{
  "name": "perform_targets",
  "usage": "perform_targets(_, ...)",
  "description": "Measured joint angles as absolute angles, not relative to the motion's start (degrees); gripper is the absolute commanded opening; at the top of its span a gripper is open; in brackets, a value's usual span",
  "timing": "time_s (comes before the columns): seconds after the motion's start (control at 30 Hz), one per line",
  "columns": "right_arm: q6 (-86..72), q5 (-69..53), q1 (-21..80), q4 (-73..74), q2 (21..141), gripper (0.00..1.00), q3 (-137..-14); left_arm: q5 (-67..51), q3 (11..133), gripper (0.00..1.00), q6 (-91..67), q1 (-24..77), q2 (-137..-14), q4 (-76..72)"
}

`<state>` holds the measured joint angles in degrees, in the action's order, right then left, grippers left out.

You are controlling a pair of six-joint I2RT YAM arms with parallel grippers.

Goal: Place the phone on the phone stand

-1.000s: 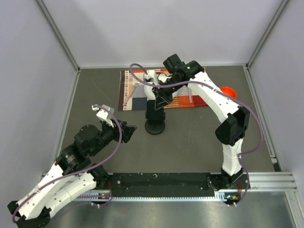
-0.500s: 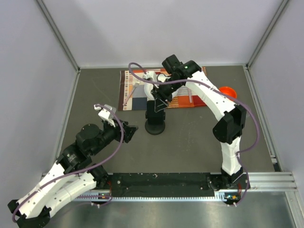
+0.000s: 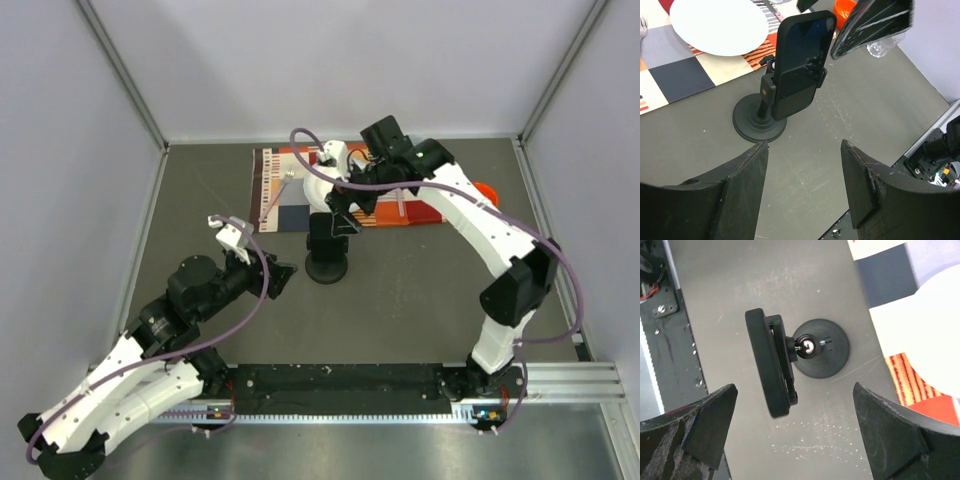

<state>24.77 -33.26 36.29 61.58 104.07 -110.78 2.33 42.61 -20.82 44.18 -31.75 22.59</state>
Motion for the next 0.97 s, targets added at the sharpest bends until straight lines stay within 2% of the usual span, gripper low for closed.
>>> perform_targets(0.33, 13.7, -20.9, 36.3, 41.4, 79.5, 0.99, -86.4, 2.0, 42.6, 0.65, -20.0, 44.2, -33.3, 21.1)
perform_targets(0.53, 1.5, 2.5, 36.4, 30.5, 63.6, 0.99, -70.3, 2.6, 42.6, 0.67, -19.5, 44.2, -33.3, 20.9)
perform_targets(0.8, -9.7, 35.7, 36.3, 27.4, 43.4, 0.99, -53.2, 9.0, 42.7, 0.67, -19.1, 44.2, -31.2, 20.9)
perform_targets(0.97, -10.6, 44.6, 36.3, 27.4, 36.7, 0.99, -48.7, 12.9, 42.8, 0.67, -18.7, 44.2, -27.1, 20.1)
